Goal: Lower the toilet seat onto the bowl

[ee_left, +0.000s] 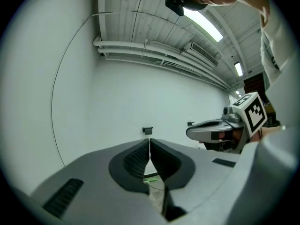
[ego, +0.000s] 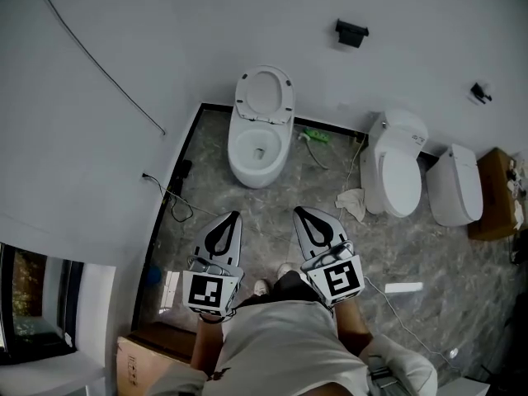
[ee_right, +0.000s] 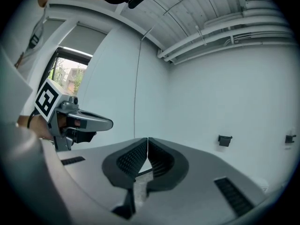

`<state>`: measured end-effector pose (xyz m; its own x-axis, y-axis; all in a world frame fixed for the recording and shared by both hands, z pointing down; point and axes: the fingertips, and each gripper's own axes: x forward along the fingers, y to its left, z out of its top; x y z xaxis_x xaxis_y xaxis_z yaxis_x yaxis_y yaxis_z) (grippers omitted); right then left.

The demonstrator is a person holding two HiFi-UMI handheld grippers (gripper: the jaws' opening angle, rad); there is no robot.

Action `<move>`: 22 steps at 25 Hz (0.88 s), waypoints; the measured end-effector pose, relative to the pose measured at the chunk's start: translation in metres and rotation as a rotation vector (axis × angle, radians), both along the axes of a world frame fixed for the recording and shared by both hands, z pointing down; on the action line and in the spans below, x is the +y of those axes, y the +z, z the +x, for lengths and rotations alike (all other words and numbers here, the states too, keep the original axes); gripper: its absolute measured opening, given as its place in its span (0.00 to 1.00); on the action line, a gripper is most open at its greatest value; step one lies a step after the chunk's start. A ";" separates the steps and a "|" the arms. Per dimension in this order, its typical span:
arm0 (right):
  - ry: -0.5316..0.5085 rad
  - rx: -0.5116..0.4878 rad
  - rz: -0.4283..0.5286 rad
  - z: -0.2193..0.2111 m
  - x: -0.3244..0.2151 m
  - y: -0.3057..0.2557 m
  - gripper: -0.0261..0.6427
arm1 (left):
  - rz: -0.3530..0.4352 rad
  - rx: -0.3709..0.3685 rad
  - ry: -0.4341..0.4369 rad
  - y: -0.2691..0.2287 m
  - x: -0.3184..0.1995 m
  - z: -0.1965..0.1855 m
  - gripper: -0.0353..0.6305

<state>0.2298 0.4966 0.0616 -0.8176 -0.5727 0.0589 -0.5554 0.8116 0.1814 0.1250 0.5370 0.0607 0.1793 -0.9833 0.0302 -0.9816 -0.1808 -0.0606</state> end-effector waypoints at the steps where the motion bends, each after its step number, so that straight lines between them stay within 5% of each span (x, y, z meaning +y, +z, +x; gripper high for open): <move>1: 0.005 0.002 0.000 -0.001 -0.005 0.000 0.07 | -0.001 0.004 0.000 0.000 -0.005 -0.002 0.09; 22: -0.101 0.011 -0.012 -0.051 -0.151 0.010 0.07 | -0.019 -0.018 -0.082 0.001 -0.148 -0.044 0.09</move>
<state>0.1787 0.3457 0.0711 -0.8707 -0.4862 0.0744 -0.4684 0.8657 0.1764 0.0809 0.3894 0.0621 0.0977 -0.9939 0.0519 -0.9920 -0.1014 -0.0757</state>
